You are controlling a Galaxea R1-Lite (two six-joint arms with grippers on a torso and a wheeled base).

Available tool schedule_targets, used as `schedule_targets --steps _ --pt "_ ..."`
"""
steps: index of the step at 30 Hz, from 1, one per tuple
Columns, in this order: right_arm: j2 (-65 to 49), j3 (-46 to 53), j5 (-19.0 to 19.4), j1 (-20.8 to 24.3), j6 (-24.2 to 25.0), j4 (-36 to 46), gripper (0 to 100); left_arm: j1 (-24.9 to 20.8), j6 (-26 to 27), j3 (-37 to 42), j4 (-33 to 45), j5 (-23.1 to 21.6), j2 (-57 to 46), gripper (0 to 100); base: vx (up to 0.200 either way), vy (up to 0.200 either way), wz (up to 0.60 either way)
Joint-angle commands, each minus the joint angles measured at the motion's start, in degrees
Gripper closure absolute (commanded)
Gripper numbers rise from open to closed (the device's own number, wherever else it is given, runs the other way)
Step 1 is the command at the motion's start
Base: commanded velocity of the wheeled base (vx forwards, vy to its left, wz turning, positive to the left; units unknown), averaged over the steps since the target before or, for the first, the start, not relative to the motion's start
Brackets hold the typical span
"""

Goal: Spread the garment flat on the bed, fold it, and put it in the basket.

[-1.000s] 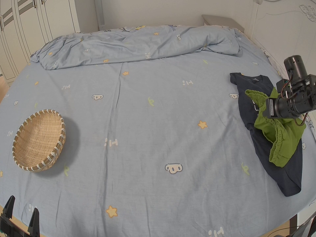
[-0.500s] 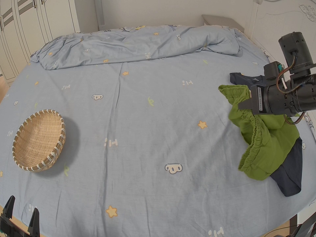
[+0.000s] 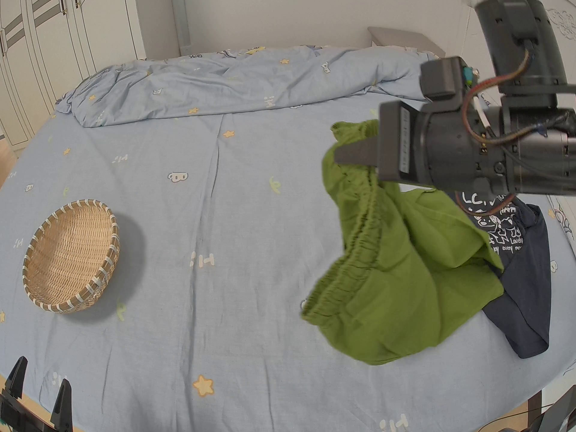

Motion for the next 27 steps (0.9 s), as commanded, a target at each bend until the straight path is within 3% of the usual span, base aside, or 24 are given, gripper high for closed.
schedule_targets --steps 1,4,12,13,27 --pt "6.7 -6.1 0.2 6.1 2.1 -2.8 100 0.0 0.0 1.0 0.0 -0.1 -0.9 0 0.0 0.0 0.0" --pt "8.1 -7.5 0.0 8.7 2.5 -4.4 100 0.0 0.0 1.0 0.0 0.0 -0.9 0 0.0 0.0 0.0" --pt "13.0 -6.4 0.2 8.6 2.6 -4.9 100 0.0 0.0 1.0 0.0 -0.1 -0.9 0 0.0 0.0 0.0" --pt "13.7 -6.4 0.3 8.5 2.6 -5.0 0 0.0 0.0 1.0 0.0 0.0 -0.9 0 0.0 0.0 0.0" --pt "17.5 -5.8 0.5 8.5 2.2 -5.1 0 0.0 0.0 1.0 0.0 -0.1 -0.9 0 0.0 0.0 0.0"
